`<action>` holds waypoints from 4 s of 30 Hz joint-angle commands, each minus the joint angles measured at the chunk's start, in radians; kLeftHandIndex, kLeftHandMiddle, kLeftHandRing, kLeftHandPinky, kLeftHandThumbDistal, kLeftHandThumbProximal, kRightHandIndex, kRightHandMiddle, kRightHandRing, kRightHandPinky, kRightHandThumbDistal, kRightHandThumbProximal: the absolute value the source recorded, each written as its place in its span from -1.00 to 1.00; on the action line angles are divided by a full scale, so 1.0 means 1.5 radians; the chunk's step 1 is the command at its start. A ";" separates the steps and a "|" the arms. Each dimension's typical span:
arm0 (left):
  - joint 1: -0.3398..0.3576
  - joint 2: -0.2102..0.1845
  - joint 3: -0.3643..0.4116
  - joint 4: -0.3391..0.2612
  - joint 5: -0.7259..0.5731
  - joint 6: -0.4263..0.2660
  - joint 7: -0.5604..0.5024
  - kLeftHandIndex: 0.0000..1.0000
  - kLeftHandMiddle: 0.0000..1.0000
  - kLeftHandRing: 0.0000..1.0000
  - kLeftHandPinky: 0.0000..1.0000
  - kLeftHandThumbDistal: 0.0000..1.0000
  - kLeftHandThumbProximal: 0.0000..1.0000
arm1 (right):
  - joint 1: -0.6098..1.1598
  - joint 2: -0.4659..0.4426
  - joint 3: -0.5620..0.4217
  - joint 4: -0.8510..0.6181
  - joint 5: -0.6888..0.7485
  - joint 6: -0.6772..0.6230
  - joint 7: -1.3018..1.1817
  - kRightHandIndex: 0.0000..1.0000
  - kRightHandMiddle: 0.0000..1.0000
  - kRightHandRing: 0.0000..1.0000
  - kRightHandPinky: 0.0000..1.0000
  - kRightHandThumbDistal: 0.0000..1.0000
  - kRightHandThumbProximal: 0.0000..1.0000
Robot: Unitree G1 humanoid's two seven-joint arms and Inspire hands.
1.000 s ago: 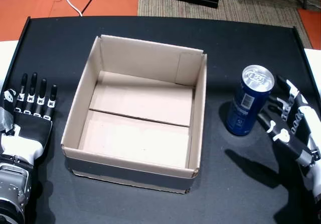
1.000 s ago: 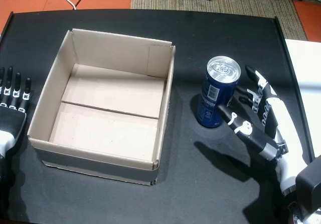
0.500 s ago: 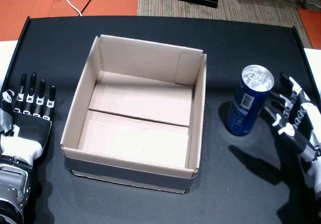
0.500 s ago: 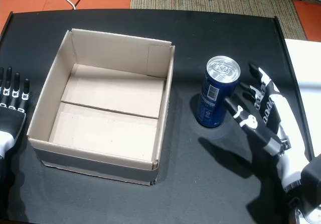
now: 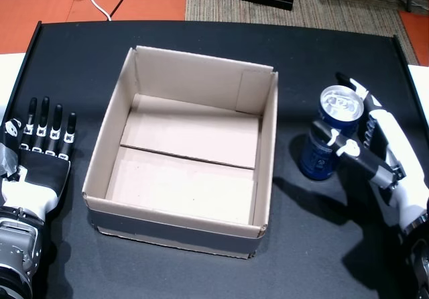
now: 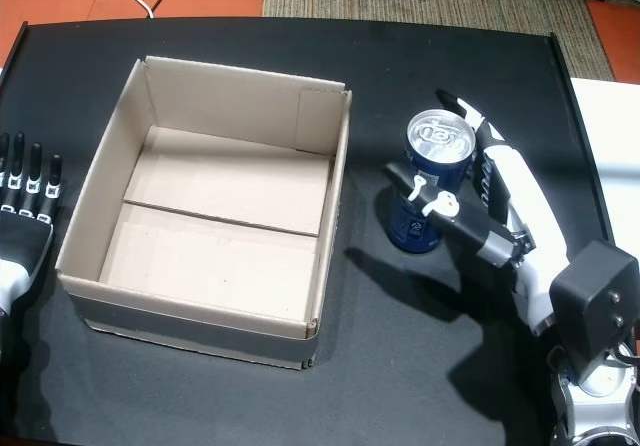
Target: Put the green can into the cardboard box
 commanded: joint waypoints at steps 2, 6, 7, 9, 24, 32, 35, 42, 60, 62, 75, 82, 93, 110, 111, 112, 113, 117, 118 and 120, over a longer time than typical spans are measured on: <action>0.051 -0.008 0.002 0.030 0.012 0.009 0.035 0.02 -0.02 0.17 0.48 -1.00 0.06 | -0.005 0.005 0.008 0.005 -0.010 0.009 -0.004 0.81 0.85 0.90 0.97 1.00 0.13; 0.051 -0.007 0.002 0.030 0.015 0.009 0.036 0.00 -0.04 0.15 0.45 -1.00 0.06 | -0.009 0.003 0.011 0.006 -0.010 0.013 -0.003 0.80 0.85 0.90 0.97 1.00 0.14; 0.051 -0.006 0.001 0.030 0.016 0.008 0.036 0.01 -0.03 0.16 0.45 -1.00 0.05 | -0.010 0.003 0.010 0.006 -0.009 0.014 -0.002 0.81 0.85 0.90 0.97 1.00 0.13; 0.050 -0.006 0.004 0.031 0.013 0.010 0.035 0.03 -0.01 0.17 0.47 -1.00 0.05 | -0.013 0.002 0.009 0.006 -0.007 0.016 0.000 0.81 0.85 0.90 0.97 1.00 0.12; 0.047 -0.003 0.006 0.030 0.016 0.005 0.035 0.01 0.02 0.26 0.52 -1.00 0.09 | -0.032 -0.011 0.030 0.009 -0.051 0.019 -0.080 0.70 0.77 0.83 0.89 1.00 0.18; 0.045 -0.002 0.012 0.030 0.012 0.007 0.041 0.01 0.02 0.25 0.50 -1.00 -0.02 | -0.043 0.005 0.019 0.022 -0.041 0.043 -0.085 0.72 0.81 0.84 0.90 1.00 0.21; 0.045 -0.002 0.010 0.030 0.017 0.004 0.043 0.04 0.04 0.29 0.50 -1.00 0.01 | -0.047 0.011 0.009 0.027 -0.030 0.058 -0.078 0.75 0.83 0.85 0.91 1.00 0.12; 0.047 -0.002 0.012 0.030 0.013 0.011 0.034 0.04 0.04 0.27 0.56 -1.00 0.05 | -0.051 0.021 -0.015 0.031 -0.011 0.078 -0.057 0.80 0.86 0.88 0.95 1.00 0.07; 0.045 -0.005 0.012 0.030 0.017 0.005 0.039 0.02 0.03 0.26 0.52 -1.00 0.04 | -0.058 0.029 -0.004 0.036 -0.032 0.100 -0.074 0.78 0.80 0.81 0.90 1.00 0.11; 0.045 -0.005 0.012 0.030 0.016 0.006 0.036 0.03 0.02 0.27 0.53 -1.00 0.04 | -0.057 0.030 -0.004 0.036 -0.032 0.102 -0.074 0.78 0.80 0.80 0.89 1.00 0.12; 0.045 -0.006 0.013 0.030 0.015 0.011 0.039 0.00 -0.01 0.17 0.41 -1.00 0.09 | -0.052 0.026 0.006 0.036 -0.042 0.108 -0.080 0.84 0.78 0.78 0.91 1.00 0.13; 0.046 -0.006 0.013 0.030 0.014 0.011 0.037 0.01 0.02 0.22 0.50 -1.00 0.11 | -0.056 0.029 0.002 0.036 -0.033 0.115 -0.069 0.82 0.77 0.78 0.91 1.00 0.00; 0.045 -0.007 0.018 0.030 0.011 0.014 0.046 0.04 0.00 0.18 0.47 -1.00 0.10 | -0.059 0.043 -0.027 0.039 -0.010 0.145 -0.041 0.70 0.69 0.75 0.89 0.93 -0.02; 0.041 -0.009 0.016 0.030 0.013 0.010 0.043 0.06 0.01 0.17 0.43 -1.00 0.10 | -0.069 0.066 -0.062 0.042 0.011 0.174 -0.089 -0.07 -0.01 0.00 0.05 -0.34 -1.00; 0.040 -0.009 0.017 0.030 0.012 0.010 0.045 0.06 0.01 0.16 0.44 -1.00 0.09 | -0.070 0.067 -0.062 0.042 0.012 0.174 -0.090 -0.12 -0.06 -0.04 0.01 -0.40 -1.00; 0.041 -0.009 0.017 0.030 0.012 0.010 0.044 0.07 0.01 0.17 0.46 -1.00 0.09 | -0.070 0.067 -0.062 0.042 0.011 0.171 -0.091 -0.15 -0.10 -0.09 -0.03 -0.54 -1.00; 0.040 -0.009 0.017 0.030 0.012 0.008 0.047 0.06 0.01 0.17 0.47 -1.00 0.09 | -0.069 0.066 -0.063 0.041 0.011 0.168 -0.090 -0.16 -0.13 -0.12 -0.05 -0.68 -1.00; 0.039 -0.010 0.017 0.030 0.012 0.006 0.050 0.05 0.01 0.17 0.47 -1.00 0.11 | -0.065 0.063 -0.064 0.041 0.009 0.162 -0.095 -0.22 -0.19 -0.20 -0.10 -1.00 -0.89; 0.039 -0.010 0.018 0.030 0.012 0.006 0.048 0.06 0.02 0.19 0.48 -1.00 0.10 | -0.064 0.062 -0.062 0.041 0.006 0.158 -0.099 -0.24 -0.21 -0.23 -0.12 -1.00 -0.79; 0.039 -0.009 0.020 0.030 0.009 0.009 0.044 0.07 0.05 0.24 0.51 -1.00 0.09 | -0.062 0.060 -0.059 0.040 0.002 0.153 -0.105 -0.34 -0.29 -0.28 -0.18 -1.00 -0.62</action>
